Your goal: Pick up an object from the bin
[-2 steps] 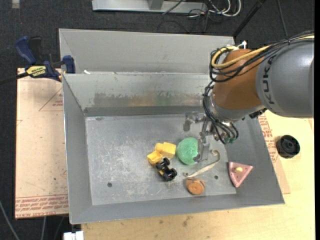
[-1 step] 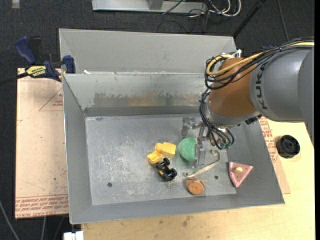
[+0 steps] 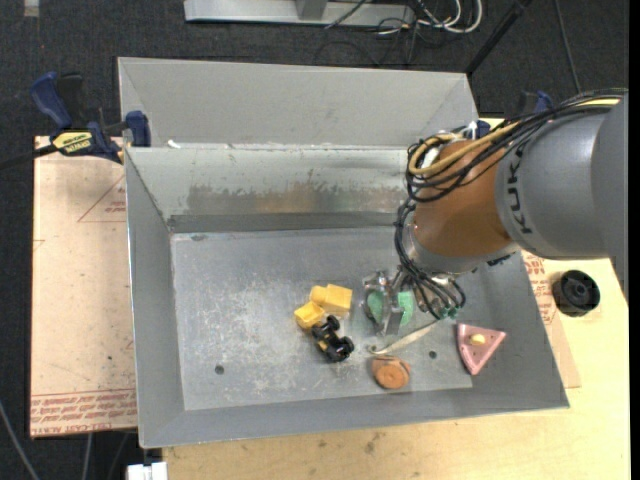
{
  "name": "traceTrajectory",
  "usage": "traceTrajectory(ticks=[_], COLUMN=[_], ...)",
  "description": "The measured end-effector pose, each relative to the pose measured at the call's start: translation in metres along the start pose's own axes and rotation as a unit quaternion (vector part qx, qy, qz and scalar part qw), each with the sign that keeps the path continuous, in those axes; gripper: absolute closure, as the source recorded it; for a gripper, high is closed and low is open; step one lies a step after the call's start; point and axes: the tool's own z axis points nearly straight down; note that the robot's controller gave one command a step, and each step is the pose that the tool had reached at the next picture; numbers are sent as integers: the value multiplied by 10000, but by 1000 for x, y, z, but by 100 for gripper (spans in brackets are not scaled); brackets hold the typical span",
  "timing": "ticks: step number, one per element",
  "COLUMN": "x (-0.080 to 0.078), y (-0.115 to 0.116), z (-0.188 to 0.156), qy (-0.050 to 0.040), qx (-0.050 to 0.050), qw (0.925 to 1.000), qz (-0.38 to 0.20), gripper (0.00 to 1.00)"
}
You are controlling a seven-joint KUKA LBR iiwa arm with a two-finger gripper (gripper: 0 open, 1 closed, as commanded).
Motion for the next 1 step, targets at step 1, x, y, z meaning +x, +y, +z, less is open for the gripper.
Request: traceTrajectory(ticks=[1], x=[0], y=[0], z=[0], qy=[-6], qx=[1], qw=[10000], qz=[-6], gripper=[100])
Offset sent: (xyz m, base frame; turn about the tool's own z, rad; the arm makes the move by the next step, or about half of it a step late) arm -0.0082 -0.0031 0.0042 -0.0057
